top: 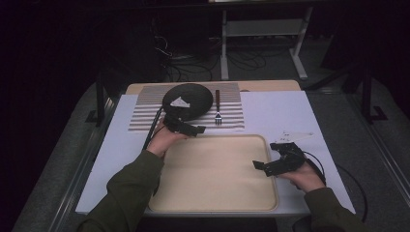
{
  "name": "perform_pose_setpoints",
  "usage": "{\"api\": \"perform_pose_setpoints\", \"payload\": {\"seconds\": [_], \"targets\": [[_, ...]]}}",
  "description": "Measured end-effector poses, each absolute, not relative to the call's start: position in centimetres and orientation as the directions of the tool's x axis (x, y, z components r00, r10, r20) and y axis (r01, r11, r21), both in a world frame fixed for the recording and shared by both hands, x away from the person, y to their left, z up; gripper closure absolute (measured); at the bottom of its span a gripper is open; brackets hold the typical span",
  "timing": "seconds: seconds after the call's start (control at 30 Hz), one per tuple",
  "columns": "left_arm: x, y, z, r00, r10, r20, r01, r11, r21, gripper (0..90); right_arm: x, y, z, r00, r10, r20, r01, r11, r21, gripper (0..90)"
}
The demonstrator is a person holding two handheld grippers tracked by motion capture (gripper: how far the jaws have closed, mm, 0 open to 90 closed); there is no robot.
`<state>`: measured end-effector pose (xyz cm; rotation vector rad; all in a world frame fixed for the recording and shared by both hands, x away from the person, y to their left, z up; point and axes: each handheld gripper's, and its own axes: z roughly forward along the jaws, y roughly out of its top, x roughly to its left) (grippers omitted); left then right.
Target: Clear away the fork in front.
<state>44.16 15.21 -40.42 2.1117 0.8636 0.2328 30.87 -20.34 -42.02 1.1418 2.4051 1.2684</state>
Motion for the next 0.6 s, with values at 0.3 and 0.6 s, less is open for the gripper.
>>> {"api": "perform_pose_setpoints", "payload": {"seconds": [0.3, 0.6], "targets": [[45.4, 12.9, -40.2, 0.760, 0.638, -0.122, 0.485, -0.433, 0.760, 8.6, 30.9, -20.4, -42.0, -0.685, 0.706, 0.179, 0.543, 0.331, 0.772, 0.0], [47.0, 10.9, -40.4, 0.746, 0.654, -0.128, 0.500, -0.423, 0.756, 21.2, 30.8, -20.5, -42.0, -0.687, 0.703, 0.183, 0.542, 0.328, 0.773, 0.0]]}}
